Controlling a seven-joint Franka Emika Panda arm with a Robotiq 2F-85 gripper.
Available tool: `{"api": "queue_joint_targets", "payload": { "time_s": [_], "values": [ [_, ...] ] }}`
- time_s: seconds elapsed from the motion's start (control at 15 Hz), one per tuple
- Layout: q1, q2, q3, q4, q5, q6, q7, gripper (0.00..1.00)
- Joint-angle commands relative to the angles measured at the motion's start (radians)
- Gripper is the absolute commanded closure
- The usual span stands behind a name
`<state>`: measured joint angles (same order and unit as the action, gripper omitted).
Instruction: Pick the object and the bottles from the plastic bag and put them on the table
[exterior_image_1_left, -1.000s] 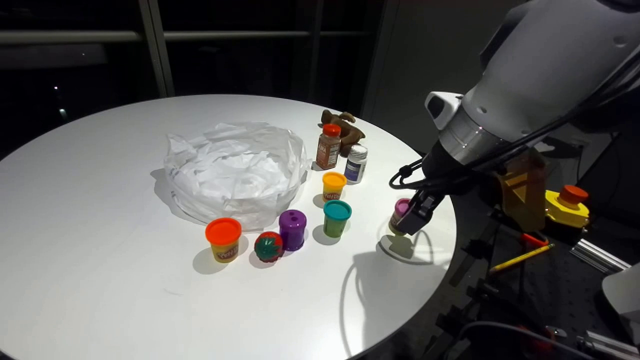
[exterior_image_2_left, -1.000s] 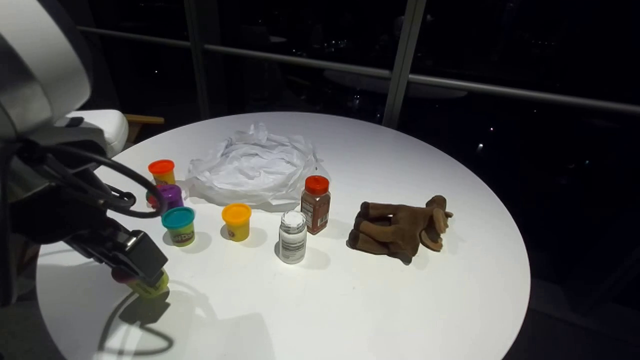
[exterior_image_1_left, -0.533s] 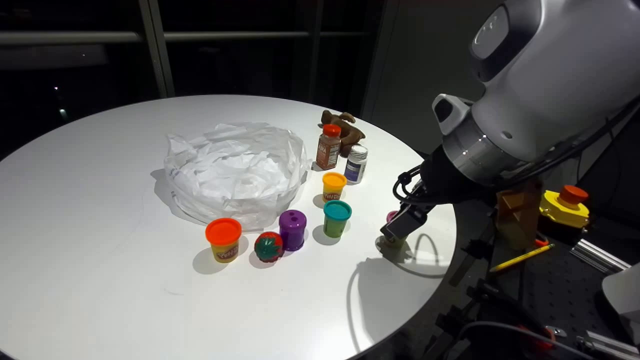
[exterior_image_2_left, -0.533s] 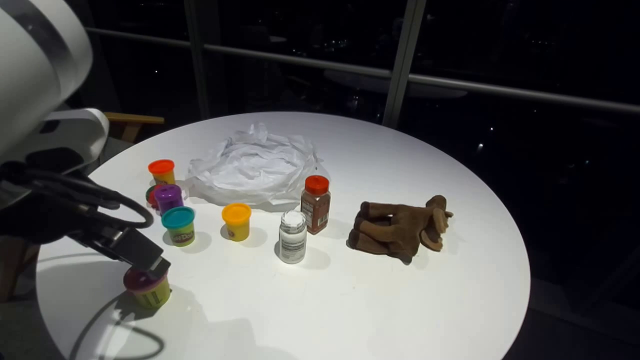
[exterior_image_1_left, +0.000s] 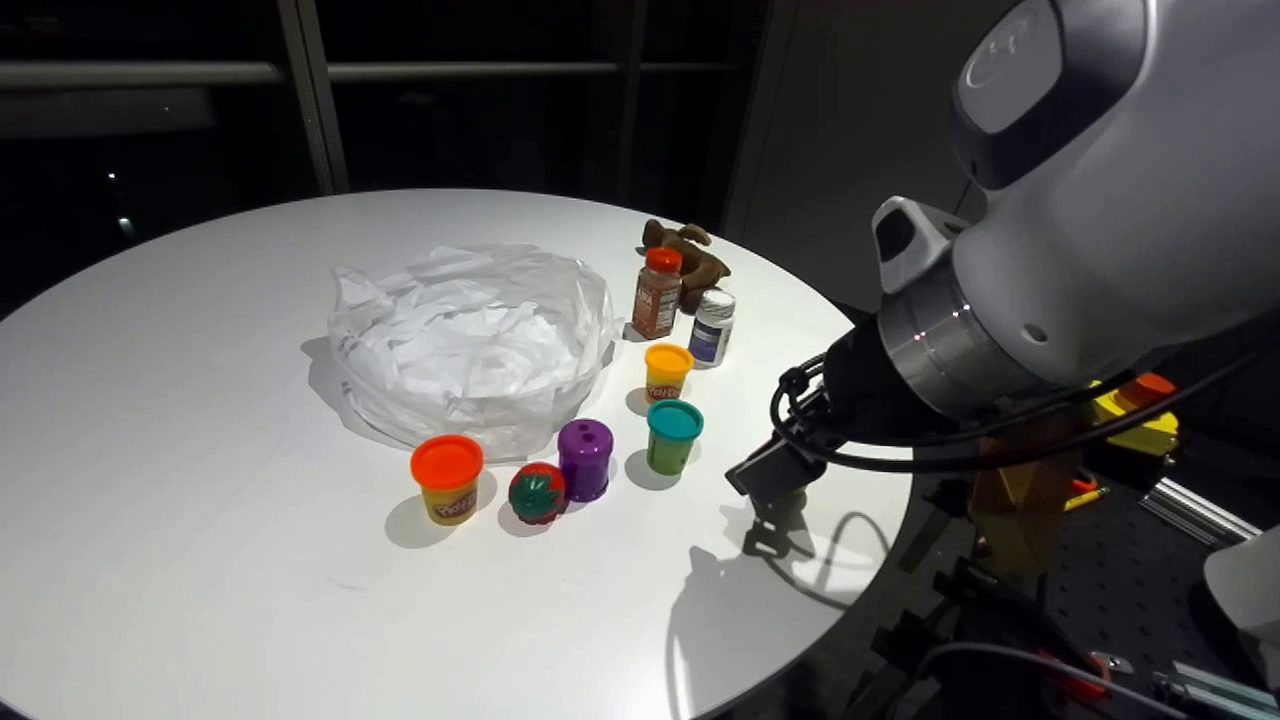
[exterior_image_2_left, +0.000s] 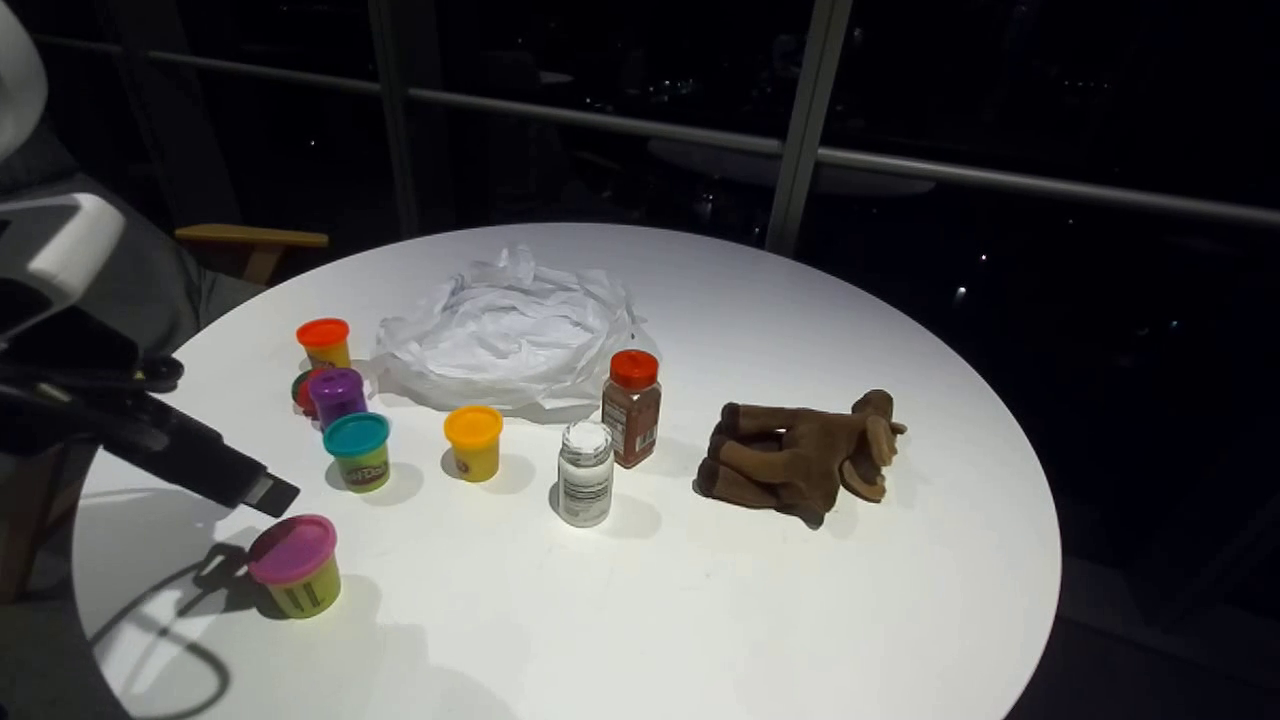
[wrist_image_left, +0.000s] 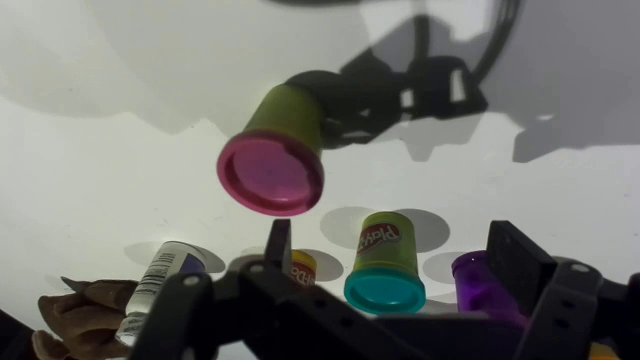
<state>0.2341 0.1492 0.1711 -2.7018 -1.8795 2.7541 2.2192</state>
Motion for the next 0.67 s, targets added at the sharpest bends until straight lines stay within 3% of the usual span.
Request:
{"api": "queue_joint_targets", "payload": {
  "time_s": [0.0, 0.2, 0.6],
  "values": [
    [-0.06, -0.118, 0.007, 0.022, 0.197, 0.021, -0.21, 0.0],
    [-0.074, -0.157, -0.005, 0.078, 0.398, 0.019, -0.392, 0.0],
    [-0.104, -0.056, -0.035, 0.166, 0.886, 0.027, -0.876, 0.0]
  ]
}}
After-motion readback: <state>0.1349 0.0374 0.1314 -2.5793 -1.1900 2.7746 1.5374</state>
